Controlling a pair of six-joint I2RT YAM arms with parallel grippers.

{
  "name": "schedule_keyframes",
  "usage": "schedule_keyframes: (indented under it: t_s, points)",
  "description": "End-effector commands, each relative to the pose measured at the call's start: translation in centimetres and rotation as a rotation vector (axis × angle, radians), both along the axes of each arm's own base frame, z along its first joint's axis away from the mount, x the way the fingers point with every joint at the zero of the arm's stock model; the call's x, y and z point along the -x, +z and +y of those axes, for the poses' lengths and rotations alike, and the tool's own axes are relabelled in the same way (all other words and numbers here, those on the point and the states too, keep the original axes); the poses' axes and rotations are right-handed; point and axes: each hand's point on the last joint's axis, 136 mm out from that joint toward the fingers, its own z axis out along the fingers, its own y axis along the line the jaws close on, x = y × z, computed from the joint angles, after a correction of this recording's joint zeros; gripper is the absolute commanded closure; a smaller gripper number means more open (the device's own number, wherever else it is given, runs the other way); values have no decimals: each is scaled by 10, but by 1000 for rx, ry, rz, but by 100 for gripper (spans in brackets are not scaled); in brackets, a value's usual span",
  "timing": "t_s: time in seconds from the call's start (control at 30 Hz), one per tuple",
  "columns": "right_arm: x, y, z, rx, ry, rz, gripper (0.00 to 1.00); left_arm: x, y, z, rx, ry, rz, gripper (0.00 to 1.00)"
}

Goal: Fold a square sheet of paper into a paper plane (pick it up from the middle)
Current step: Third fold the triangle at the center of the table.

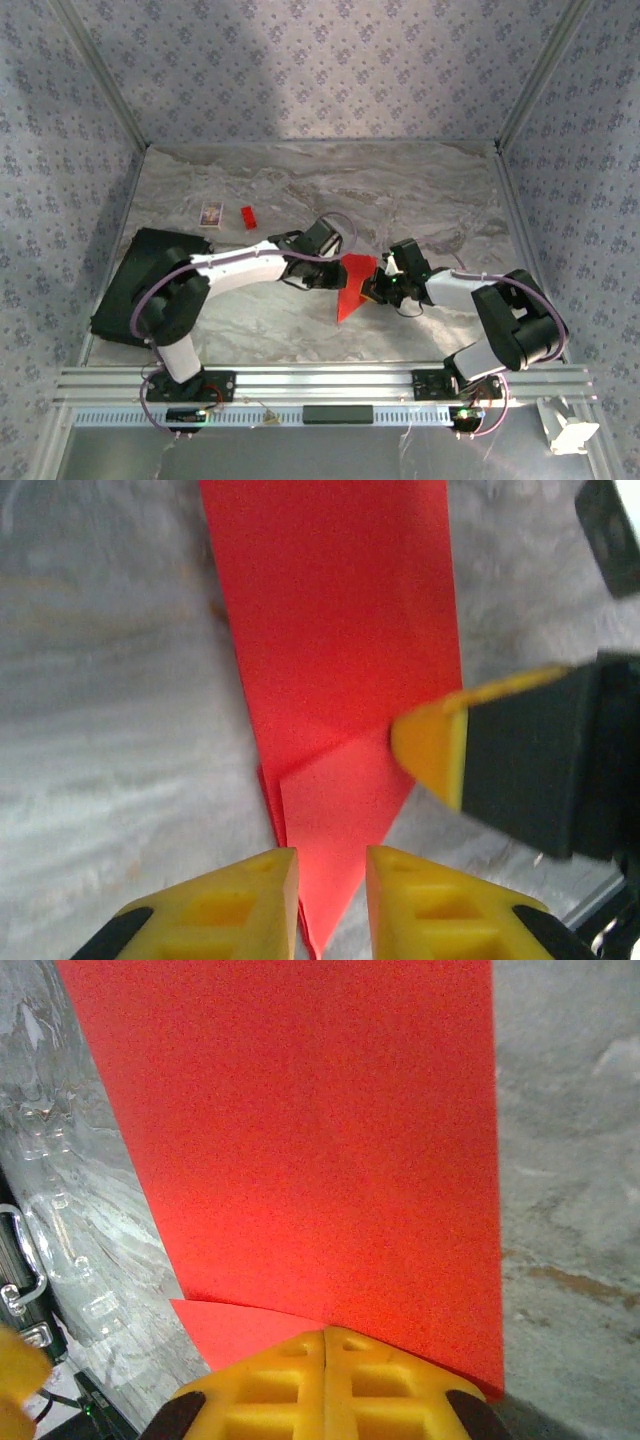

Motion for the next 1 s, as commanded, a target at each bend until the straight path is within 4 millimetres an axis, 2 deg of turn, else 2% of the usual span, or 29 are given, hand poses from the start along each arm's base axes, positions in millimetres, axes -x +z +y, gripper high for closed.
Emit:
schedule_keyframes:
  t_s: [0.0, 0.17, 0.33, 0.47, 0.57, 0.77, 0.97]
  points:
    - [12, -17, -15, 86, -28, 63, 100, -13, 4, -24, 79, -29, 23, 78]
    - [10, -12, -12, 68, -24, 51, 100, -28, -13, -27, 41, -23, 37, 81]
    - [2, 6, -8, 22, -30, -2, 100, -26, -46, -20, -20, -17, 88, 86]
    - [-6, 21, -22, 19, -75, -44, 86, -19, -65, -11, -56, -21, 118, 90]
    - [-9, 21, -36, 19, -118, -36, 72, -13, -72, -7, -59, -27, 134, 91]
    - [-10, 15, -39, -11, -125, 1, 69, -1, -81, -5, -30, -38, 176, 92]
    - [-4, 2, -47, 39, -143, 37, 67, 2, -85, -1, -33, -31, 187, 92]
